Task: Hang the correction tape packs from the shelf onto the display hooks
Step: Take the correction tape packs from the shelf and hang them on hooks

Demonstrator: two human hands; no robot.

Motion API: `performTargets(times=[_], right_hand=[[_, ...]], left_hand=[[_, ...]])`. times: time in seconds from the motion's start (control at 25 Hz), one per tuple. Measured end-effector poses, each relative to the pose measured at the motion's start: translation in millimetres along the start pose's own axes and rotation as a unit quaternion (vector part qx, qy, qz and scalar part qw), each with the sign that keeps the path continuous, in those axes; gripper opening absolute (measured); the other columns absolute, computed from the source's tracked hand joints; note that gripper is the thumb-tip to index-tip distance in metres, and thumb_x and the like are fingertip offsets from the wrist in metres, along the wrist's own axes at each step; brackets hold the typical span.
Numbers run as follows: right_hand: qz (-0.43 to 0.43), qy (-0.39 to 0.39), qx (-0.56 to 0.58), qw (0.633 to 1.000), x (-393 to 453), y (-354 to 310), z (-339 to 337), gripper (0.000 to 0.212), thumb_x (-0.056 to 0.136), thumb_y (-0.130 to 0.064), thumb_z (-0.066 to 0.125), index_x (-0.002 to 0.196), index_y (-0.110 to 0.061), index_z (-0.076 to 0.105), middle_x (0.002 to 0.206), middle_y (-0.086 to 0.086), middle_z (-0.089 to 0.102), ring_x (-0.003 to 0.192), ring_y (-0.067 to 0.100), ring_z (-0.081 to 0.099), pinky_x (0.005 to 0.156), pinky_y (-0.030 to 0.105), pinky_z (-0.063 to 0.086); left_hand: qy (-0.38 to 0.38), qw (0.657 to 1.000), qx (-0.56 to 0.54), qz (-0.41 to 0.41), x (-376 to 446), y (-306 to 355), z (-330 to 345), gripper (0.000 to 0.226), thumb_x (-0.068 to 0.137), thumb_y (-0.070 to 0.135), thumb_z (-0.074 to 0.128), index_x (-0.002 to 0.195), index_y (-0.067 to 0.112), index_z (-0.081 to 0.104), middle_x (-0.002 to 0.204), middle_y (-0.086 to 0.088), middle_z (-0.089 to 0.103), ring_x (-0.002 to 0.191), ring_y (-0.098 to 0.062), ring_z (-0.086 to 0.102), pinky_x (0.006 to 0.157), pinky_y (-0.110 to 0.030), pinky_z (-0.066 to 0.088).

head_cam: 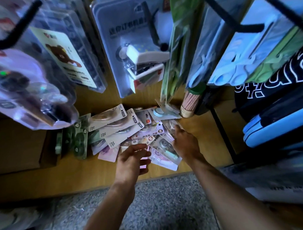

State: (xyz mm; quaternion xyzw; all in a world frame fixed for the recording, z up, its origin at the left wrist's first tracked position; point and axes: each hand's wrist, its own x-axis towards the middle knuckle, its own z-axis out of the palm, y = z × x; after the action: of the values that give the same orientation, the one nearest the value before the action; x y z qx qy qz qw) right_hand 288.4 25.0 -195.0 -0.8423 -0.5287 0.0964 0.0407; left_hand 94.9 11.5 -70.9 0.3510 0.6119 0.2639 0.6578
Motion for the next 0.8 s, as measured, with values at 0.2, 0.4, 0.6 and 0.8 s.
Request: performTargets(times=[0.2,0.4,0.6,0.8], right_hand=[[0.010,0.061,0.092,0.994,-9,6,-9,0.033,0.090,-0.014,0.048,0.122,-0.013,0.053,0.107,0.014,0.072,0.097,0.030,0.068,0.069,0.029,0.045],[-0.048,0.169,0.062,0.982,-48,0,-43,0.026,0.078,-0.026,0.041,0.089,-0.012,0.061,0.073,0.011,0.068,0.060,0.028,0.064,0.047,0.022,0.033],[-0.172,0.244,0.037,0.954,-118,-29,-108,0.025,0.078,-0.025,0.057,0.100,-0.018,0.065,0.096,-0.001,0.068,0.084,0.022,0.065,0.054,0.031,0.053],[-0.220,0.391,0.089,0.889,-175,-40,-187,0.009,0.078,-0.008,0.062,0.084,-0.015,0.065,0.098,0.000,0.069,0.087,0.022,0.062,0.070,0.030,0.052]], left_hand=[[0.000,1.000,0.003,-0.001,5,-9,4,0.029,0.092,0.002,0.047,0.094,0.017,0.071,0.089,-0.008,0.075,0.077,-0.024,0.065,0.065,-0.032,0.049],[-0.009,1.000,-0.014,-0.002,-12,-9,22,0.023,0.092,0.006,0.050,0.098,0.014,0.071,0.095,-0.014,0.074,0.078,-0.025,0.064,0.066,-0.033,0.047],[-0.045,0.998,-0.033,0.008,-64,5,40,0.021,0.094,0.026,0.054,0.105,0.013,0.067,0.095,-0.008,0.073,0.084,-0.022,0.067,0.076,-0.037,0.052],[-0.109,0.971,-0.193,0.088,-102,54,29,0.025,0.088,0.023,0.061,0.107,0.008,0.067,0.099,-0.018,0.071,0.089,-0.031,0.067,0.085,-0.043,0.051]])
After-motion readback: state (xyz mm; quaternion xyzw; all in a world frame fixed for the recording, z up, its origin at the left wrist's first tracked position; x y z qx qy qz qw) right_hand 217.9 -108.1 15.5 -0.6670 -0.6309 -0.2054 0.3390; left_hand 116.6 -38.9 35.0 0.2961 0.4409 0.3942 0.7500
